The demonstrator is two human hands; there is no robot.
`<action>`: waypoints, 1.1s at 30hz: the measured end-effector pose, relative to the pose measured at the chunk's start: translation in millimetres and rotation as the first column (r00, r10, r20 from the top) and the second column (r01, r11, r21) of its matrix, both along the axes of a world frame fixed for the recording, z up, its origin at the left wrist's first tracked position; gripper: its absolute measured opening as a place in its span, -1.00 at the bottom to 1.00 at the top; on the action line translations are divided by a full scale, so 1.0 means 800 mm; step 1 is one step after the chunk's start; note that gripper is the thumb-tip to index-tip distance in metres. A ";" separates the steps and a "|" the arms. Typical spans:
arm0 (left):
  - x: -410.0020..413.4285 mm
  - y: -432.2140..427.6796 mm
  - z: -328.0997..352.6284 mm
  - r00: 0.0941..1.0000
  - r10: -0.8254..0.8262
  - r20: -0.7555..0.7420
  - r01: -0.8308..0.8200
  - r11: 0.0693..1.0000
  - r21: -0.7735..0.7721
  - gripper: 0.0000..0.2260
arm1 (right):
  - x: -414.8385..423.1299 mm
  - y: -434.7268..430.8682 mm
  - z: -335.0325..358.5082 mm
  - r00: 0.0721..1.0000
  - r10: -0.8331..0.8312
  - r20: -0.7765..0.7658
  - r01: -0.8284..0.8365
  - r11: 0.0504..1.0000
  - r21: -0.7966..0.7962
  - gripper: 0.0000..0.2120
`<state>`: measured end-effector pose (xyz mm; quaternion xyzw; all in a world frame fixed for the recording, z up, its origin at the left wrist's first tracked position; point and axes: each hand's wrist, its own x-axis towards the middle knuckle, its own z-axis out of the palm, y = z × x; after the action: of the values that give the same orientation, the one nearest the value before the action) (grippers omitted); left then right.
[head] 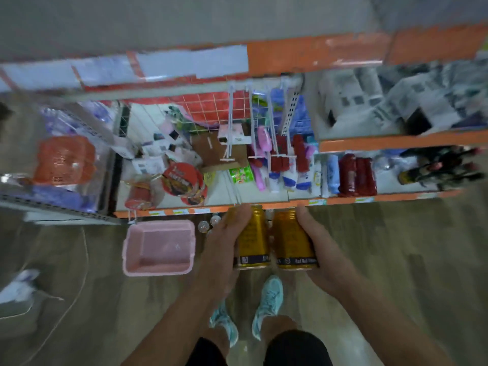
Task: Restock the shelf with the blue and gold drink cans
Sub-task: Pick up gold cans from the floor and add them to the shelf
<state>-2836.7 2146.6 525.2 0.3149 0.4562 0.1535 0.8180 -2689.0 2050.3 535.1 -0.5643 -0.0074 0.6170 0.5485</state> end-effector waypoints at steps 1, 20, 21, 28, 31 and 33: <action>0.004 -0.004 0.027 1.000 0.010 0.003 -0.010 1.000 0.007 -0.34 | 0.004 -0.003 0.026 1.000 0.008 0.007 -0.008 1.000 0.016 -0.66; 0.004 0.078 0.255 0.990 -0.048 0.136 -0.001 0.940 0.341 -0.50 | 0.032 0.079 0.238 0.968 0.086 0.236 -0.140 0.964 0.224 -0.45; 0.002 0.089 0.261 0.989 -0.054 0.136 0.003 0.938 0.348 -0.52 | 0.031 0.088 0.243 0.968 0.077 0.240 -0.135 0.962 0.239 -0.48; -0.011 0.161 0.277 0.990 -0.051 0.132 -0.004 0.923 0.384 -0.65 | 0.020 0.148 0.265 0.955 -0.008 0.297 -0.080 0.956 0.281 -0.39; -0.010 0.184 0.277 0.984 -0.095 0.148 0.026 0.910 0.413 -0.64 | 0.020 0.162 0.268 0.939 -0.044 0.340 -0.052 0.962 0.268 -0.33; -0.007 0.195 0.277 0.982 -0.129 0.135 0.057 0.894 0.444 -0.60 | 0.026 0.168 0.268 0.933 -0.067 0.355 -0.030 0.965 0.260 -0.24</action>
<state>-2842.1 2302.2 746.6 0.4990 0.3270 0.2378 0.7665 -2668.5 2184.5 749.1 -0.5907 -0.1837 0.4913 0.6131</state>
